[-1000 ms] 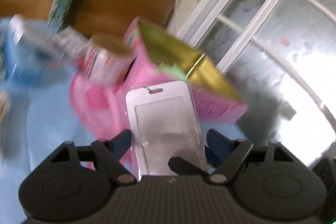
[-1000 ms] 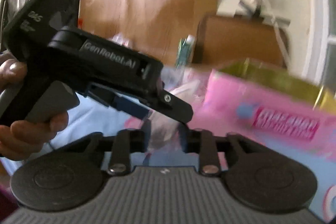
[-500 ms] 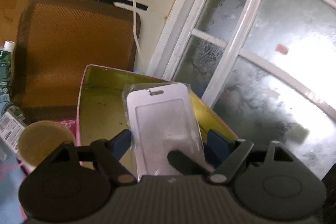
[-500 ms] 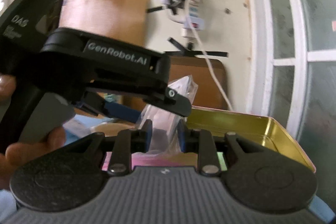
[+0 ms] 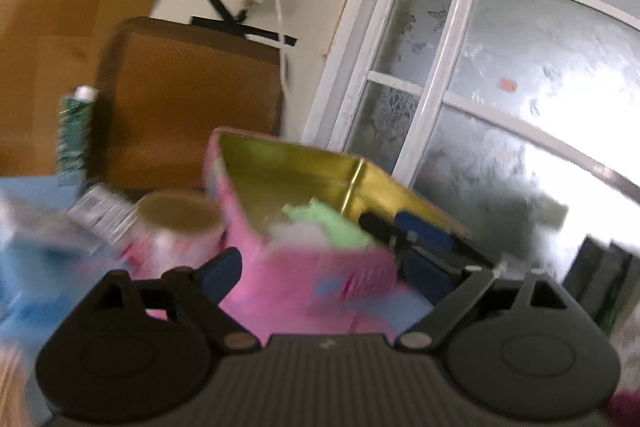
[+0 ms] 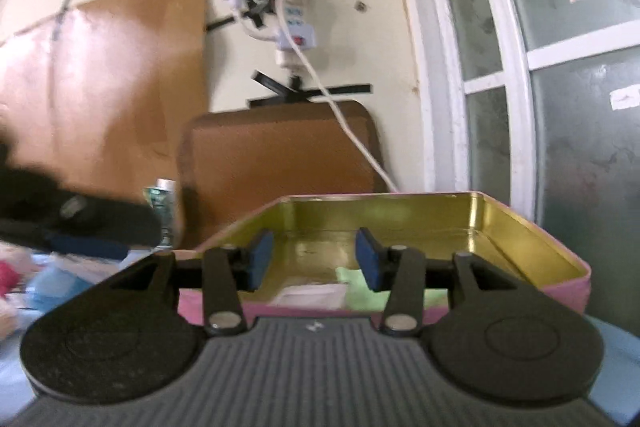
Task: Organize soft objects
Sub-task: 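Lower the white card holder into the pink tin and open the right gripper, then grasp the bag of cotton swabs with the right gripper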
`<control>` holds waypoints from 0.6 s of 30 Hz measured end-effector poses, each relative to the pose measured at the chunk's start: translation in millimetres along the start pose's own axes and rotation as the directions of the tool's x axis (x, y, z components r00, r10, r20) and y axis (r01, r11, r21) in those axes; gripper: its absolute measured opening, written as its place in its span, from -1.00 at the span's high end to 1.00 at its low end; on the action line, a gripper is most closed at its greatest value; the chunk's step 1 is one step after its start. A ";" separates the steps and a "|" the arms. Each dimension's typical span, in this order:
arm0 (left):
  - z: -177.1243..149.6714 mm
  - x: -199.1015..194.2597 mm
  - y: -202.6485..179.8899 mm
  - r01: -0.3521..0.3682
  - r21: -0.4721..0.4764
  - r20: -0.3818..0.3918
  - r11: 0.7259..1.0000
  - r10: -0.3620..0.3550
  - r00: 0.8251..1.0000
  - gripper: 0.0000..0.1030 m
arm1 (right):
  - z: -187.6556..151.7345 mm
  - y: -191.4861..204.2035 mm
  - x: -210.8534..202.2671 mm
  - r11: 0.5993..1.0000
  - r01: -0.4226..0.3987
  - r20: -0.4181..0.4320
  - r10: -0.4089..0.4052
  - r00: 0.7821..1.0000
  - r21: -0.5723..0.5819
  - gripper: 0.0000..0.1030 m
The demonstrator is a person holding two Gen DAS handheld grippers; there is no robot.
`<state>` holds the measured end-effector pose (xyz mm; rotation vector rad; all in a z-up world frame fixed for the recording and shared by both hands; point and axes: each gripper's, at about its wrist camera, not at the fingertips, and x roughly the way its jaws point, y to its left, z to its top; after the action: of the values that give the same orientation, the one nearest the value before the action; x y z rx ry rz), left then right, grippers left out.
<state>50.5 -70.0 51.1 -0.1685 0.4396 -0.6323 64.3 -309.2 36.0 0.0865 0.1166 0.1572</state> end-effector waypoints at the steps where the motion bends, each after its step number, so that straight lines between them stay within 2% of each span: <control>1: -10.5 -10.0 2.6 -0.020 0.001 -0.007 1.000 0.020 1.000 -0.79 | -2.6 6.0 -6.7 1.000 -0.015 0.000 0.015 1.000 0.002 0.05; 6: -51.7 -53.4 26.9 -0.125 -0.059 -0.041 0.990 0.123 0.992 -0.79 | -17.3 44.4 -21.7 0.992 -0.126 -0.064 0.127 0.990 0.007 0.02; 11: -65.5 -99.0 51.6 -0.184 -0.130 0.013 0.974 0.188 0.982 -0.79 | -19.0 77.2 -13.7 0.975 -0.219 -0.152 0.220 0.964 0.024 0.02; 14: -69.7 -122.8 67.8 -0.246 -0.163 0.050 0.956 0.257 0.965 -0.79 | -22.9 91.5 -5.6 0.966 -0.255 -0.225 0.258 0.940 0.044 0.02; 18: -72.3 -147.5 100.7 -0.308 -0.275 0.086 0.911 0.342 0.936 -0.79 | -25.0 102.8 3.5 0.957 -0.280 -0.289 0.289 0.913 0.073 0.02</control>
<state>-33.9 97.9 8.7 -0.3750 0.4089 -0.2298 49.1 -205.6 20.6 0.1095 0.4085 0.4617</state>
